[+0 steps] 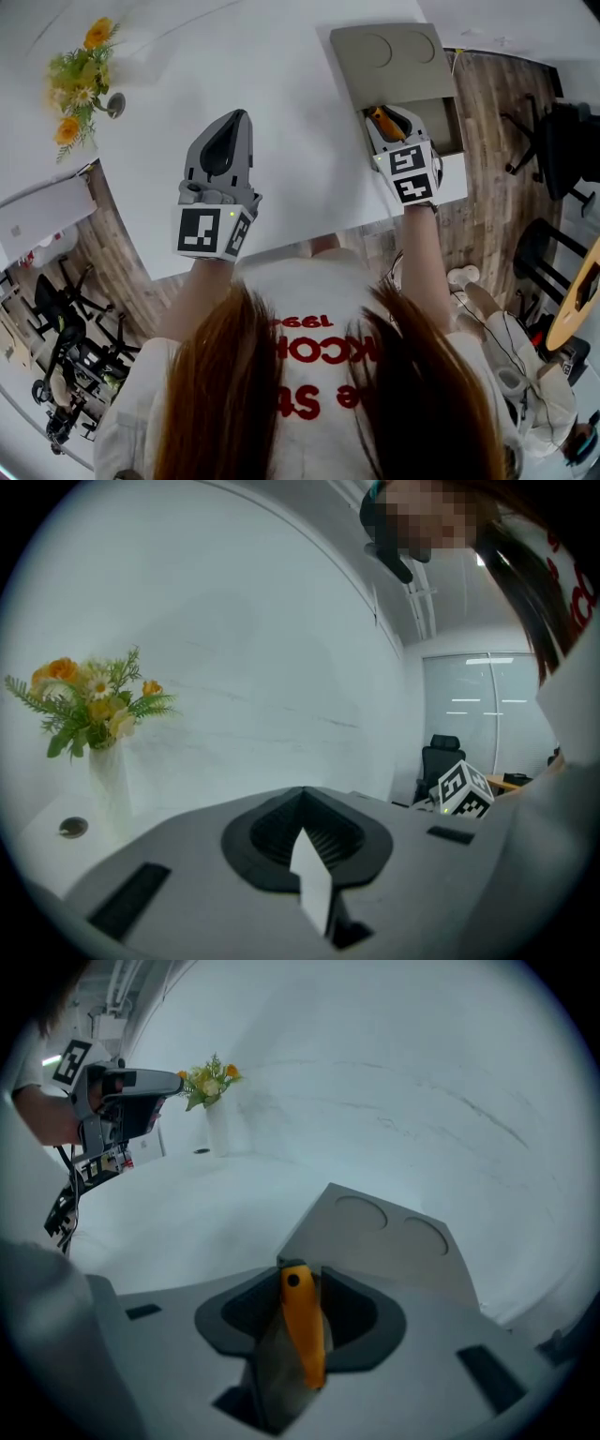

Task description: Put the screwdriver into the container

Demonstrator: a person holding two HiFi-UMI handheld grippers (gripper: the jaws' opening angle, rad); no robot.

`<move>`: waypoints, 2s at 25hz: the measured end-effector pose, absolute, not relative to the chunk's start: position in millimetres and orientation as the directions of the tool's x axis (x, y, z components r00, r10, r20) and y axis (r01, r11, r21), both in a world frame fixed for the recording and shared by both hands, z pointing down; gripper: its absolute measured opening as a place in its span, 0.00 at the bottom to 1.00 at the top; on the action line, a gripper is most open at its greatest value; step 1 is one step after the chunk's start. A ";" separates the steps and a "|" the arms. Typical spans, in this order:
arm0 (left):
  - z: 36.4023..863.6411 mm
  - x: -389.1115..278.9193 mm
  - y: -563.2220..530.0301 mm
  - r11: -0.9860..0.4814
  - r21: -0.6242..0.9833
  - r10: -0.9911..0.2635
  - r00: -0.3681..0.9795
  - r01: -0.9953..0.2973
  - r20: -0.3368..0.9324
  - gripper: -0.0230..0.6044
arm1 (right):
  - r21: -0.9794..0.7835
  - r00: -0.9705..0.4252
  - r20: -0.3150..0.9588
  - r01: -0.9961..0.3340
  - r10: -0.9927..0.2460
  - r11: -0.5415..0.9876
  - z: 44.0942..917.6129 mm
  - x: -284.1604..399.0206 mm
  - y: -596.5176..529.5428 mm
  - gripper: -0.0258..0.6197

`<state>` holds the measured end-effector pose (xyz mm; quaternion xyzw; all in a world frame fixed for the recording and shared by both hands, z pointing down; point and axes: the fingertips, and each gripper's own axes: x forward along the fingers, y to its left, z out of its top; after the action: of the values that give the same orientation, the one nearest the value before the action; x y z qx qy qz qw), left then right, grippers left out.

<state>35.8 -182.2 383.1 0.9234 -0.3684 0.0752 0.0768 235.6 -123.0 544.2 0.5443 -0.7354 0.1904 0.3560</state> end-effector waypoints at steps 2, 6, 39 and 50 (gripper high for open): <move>382.0 32.9 -182.7 -0.714 0.086 -0.673 0.715 -0.695 0.190 0.05 | 0.070 -0.176 0.706 -0.947 -0.686 0.315 537.7 232.5 -123.2 0.27; 376.0 30.0 -183.8 -0.710 0.084 -0.681 0.712 -0.699 0.171 0.05 | 0.021 -0.196 0.618 -0.964 -0.761 0.266 508.5 231.1 -129.2 0.23; 269.0 -22.4 -191.9 -0.562 0.007 -0.821 0.557 -0.827 -0.125 0.05 | 0.097 -0.289 -0.040 -0.954 -0.957 0.284 265.3 176.2 -150.4 0.05; 263.2 -83.8 -183.8 -0.432 -0.024 -0.892 0.431 -0.902 -0.133 0.05 | 0.104 -0.441 -0.068 -0.895 -0.895 0.434 256.9 109.5 -164.8 0.04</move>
<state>-83.8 -183.8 263.2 0.8447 -0.5310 -0.0498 -0.0458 109.5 -164.8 256.9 0.5285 -0.8467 -0.0621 -0.0015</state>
